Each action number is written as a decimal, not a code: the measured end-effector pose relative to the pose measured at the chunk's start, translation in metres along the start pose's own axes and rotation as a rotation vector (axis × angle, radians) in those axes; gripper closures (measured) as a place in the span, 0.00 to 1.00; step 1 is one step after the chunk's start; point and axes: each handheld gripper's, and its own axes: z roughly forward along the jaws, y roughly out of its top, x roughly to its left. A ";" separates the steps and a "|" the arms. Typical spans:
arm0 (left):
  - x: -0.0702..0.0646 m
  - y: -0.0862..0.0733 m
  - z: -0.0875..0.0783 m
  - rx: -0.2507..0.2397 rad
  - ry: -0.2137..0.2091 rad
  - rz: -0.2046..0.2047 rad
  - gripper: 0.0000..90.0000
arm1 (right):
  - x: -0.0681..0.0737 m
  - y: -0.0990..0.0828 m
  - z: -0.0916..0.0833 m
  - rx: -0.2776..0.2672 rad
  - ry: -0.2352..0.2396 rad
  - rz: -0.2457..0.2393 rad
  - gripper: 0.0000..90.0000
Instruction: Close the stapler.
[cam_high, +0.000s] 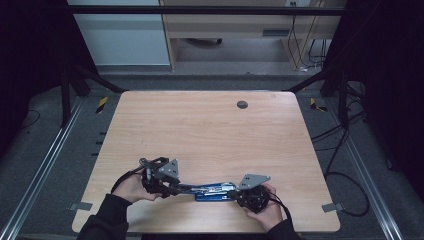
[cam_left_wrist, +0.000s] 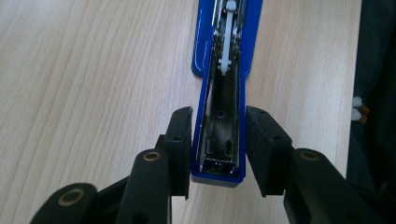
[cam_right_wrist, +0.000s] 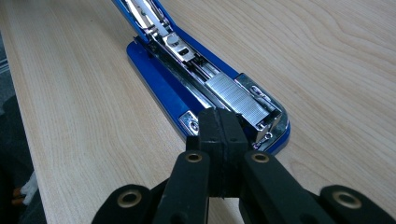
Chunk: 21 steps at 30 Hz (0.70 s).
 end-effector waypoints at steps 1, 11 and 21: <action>0.000 -0.001 0.000 -0.003 -0.002 -0.003 0.70 | 0.000 0.000 0.000 0.000 -0.001 0.002 1.00; 0.001 -0.004 0.002 -0.007 -0.010 0.005 0.70 | 0.000 0.000 0.000 0.001 0.001 0.001 1.00; 0.001 -0.004 0.002 -0.006 -0.015 0.013 0.71 | 0.002 0.002 0.000 0.008 0.002 -0.005 1.00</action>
